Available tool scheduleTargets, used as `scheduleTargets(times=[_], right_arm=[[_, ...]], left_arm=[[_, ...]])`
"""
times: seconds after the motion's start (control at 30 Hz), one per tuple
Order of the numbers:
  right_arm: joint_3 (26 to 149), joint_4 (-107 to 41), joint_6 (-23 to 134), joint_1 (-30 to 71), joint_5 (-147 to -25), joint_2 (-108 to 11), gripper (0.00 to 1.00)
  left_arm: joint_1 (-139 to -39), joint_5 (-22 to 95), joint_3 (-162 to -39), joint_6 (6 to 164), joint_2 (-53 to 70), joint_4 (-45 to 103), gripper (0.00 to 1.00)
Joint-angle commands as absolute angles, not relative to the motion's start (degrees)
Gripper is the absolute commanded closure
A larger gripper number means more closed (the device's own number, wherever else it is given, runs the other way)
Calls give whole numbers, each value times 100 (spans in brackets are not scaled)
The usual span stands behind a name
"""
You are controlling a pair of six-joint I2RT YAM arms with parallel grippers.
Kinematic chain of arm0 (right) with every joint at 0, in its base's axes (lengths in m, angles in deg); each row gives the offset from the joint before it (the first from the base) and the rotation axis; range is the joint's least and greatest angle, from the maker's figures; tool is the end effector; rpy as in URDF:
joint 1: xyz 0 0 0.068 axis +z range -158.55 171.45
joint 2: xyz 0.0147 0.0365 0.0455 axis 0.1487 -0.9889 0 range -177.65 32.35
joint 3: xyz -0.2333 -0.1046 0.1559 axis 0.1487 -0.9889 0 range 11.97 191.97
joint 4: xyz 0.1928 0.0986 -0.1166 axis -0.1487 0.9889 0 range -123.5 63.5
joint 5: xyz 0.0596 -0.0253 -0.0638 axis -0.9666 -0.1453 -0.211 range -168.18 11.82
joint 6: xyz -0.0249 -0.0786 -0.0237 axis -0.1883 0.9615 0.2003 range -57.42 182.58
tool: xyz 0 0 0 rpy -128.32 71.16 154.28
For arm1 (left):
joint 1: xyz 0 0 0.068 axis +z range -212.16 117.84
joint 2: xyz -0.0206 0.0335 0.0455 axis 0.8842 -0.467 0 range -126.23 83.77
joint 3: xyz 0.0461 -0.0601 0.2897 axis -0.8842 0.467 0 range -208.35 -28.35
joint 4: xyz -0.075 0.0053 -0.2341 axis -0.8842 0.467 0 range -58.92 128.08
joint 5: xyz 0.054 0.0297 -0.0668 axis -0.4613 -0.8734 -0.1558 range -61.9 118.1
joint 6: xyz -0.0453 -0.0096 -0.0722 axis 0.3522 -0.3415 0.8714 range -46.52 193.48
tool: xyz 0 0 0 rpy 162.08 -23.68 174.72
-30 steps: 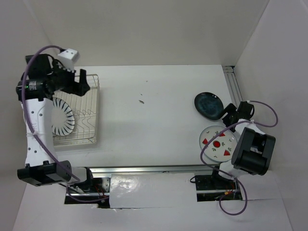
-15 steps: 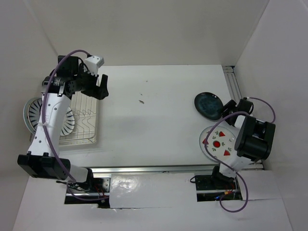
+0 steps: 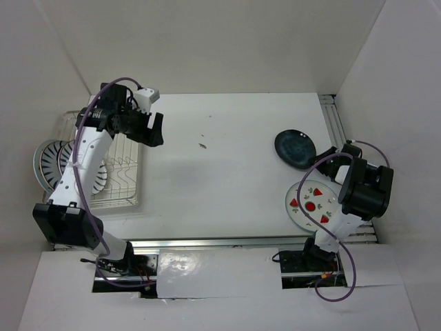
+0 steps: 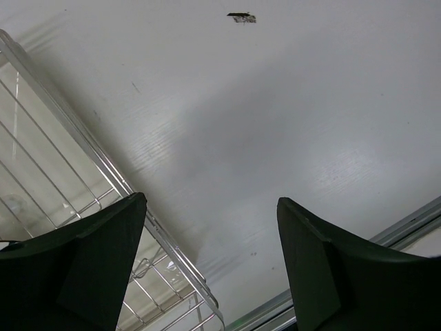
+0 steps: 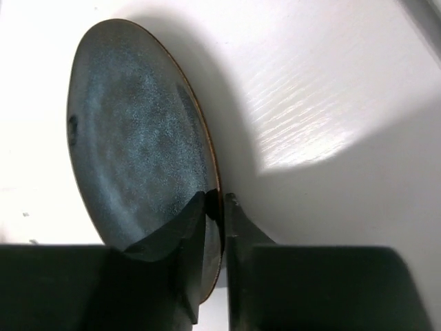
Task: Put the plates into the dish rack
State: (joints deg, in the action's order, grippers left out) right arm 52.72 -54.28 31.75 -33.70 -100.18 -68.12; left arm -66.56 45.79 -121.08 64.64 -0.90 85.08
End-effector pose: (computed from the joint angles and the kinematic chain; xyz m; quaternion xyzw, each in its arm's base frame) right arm 0.3307 -0.1238 0.1426 0.3431 0.8208 0.1929 0.4140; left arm 0.3094 -0.0469 0.3901 0.1628 0.9032 -0.1281 0.3759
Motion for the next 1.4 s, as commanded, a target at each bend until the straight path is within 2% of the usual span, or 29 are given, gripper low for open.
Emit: scheduleTargets(times=[0.0,0.1,0.4,0.73,0.97,1.37], right_arm=[[5152,-5302,3208,-3342,-10356,-7075,84],[5152,-5372,3208,-3342,-10725,-7023,100],[5231,-6355,2585,-3342,-12385,-6531,100],[5407,-8209,986,-2491,-13125,-6529,100],[5995,-8097,940,-1209,-12942,-6635,100],[6339,-8694,545,76,-12590,-6802,100]], left_arm=[[-6699,4883,-12011,6583,-148,8259,11],[-6751,5164,-12010,6583,-289,8258,11],[-6998,5173,-12344,6636,-808,8258,11],[-7165,6131,-13196,6802,-1800,8337,11],[-7402,6492,-13259,7039,-2161,7995,6],[-7534,6615,-12942,7444,-2513,7406,2]])
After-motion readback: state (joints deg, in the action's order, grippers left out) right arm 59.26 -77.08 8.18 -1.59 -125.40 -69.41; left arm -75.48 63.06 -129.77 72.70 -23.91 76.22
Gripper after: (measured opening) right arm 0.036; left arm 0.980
